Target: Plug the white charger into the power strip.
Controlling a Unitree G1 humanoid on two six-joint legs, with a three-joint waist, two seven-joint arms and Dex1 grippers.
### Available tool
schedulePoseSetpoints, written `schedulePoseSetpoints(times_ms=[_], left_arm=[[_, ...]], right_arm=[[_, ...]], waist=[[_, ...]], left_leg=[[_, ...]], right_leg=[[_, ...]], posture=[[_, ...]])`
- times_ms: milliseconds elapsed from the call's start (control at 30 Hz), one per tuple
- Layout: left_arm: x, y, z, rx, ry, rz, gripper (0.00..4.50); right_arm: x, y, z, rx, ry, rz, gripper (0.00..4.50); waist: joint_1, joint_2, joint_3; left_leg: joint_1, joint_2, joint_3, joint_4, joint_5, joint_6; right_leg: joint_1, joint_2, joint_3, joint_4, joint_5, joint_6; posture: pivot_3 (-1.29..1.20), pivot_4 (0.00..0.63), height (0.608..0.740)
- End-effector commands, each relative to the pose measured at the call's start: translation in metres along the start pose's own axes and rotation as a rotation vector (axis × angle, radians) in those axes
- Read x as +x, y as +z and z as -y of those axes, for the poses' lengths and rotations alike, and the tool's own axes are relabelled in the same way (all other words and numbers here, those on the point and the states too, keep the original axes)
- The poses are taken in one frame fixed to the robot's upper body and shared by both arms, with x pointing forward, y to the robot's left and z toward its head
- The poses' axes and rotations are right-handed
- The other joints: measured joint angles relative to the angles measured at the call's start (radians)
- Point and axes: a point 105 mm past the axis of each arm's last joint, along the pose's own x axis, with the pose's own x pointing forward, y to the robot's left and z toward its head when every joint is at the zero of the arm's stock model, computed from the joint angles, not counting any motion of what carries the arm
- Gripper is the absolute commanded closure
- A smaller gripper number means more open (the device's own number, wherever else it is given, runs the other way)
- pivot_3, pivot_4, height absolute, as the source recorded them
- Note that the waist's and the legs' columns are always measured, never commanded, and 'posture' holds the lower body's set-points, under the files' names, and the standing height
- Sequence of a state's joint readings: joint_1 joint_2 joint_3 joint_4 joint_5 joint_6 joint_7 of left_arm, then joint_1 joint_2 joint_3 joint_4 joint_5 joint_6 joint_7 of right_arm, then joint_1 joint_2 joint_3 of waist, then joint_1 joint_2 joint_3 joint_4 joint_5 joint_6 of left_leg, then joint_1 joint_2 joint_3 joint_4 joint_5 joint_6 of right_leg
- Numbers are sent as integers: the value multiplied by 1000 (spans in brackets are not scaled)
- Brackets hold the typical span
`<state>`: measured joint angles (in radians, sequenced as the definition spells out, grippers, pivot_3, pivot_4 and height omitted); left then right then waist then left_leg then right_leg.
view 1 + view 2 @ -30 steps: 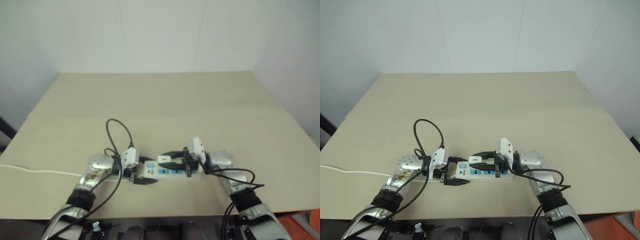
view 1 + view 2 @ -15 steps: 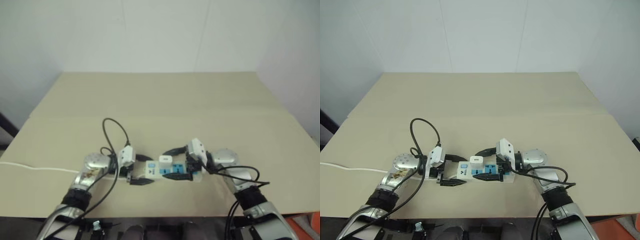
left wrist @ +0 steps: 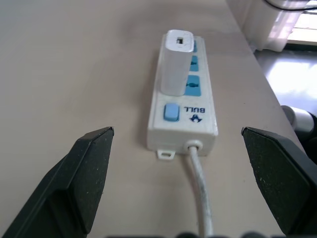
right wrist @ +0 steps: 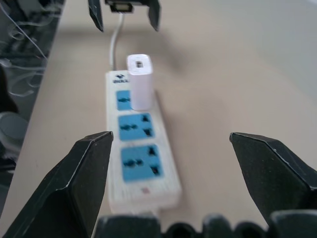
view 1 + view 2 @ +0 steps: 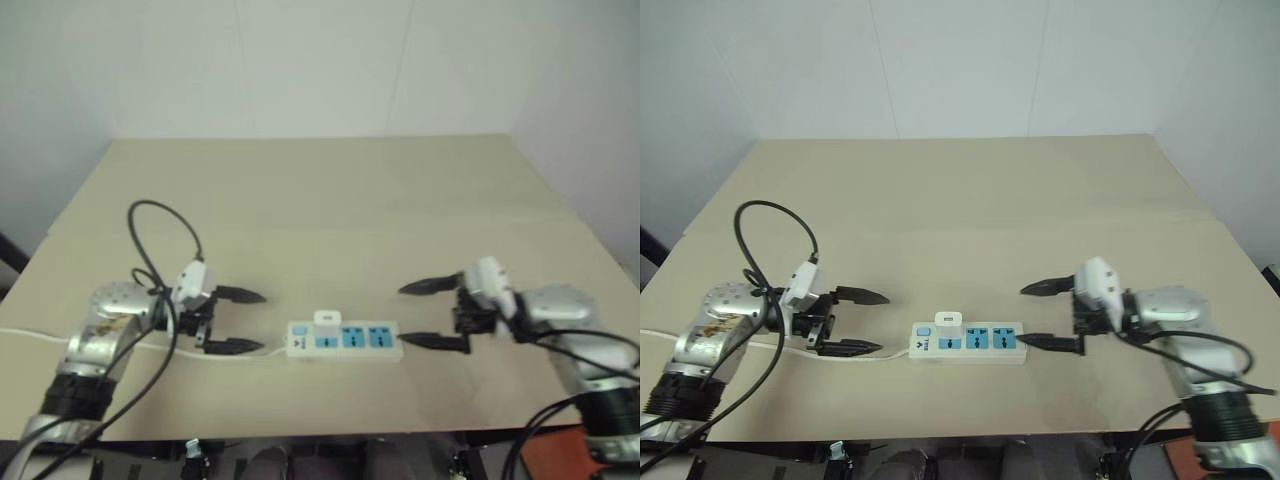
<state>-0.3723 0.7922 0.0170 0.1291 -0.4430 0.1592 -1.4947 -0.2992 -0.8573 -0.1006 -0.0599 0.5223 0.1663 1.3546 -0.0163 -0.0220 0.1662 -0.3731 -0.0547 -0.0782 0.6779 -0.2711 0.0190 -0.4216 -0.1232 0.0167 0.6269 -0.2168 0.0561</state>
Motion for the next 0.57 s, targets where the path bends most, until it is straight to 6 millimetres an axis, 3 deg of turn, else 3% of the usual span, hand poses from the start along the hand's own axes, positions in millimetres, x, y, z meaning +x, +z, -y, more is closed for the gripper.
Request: schedulePoseSetpoints(times_ms=[33, 200, 567], left_arm=[[-16, 13, -1, 34, 38, 6, 0], [-27, 16, 1, 40, 65, -10, 0], [-23, 18, -1, 44, 59, -9, 0]], right_arm=[[-24, 15, 4, -19, -46, 5, 19], [-47, 8, 6, 18, -89, -66, 19], [-47, -1, 4, 24, -111, -109, 19]], waist=[[1, 0, 0], [2, 0, 1], [3, 0, 2]], left_leg=[[0, 0, 0, 0, 0, 0], [0, 1, 0, 0, 0, 0], [0, 1, 1, 0, 0, 0]], right_leg=[[0, 0, 0, 0, 0, 0], [0, -1, 0, 0, 0, 0], [0, -1, 0, 0, 0, 0]], posture=[[0, 150, 740], [0, 150, 740], [0, 150, 740]])
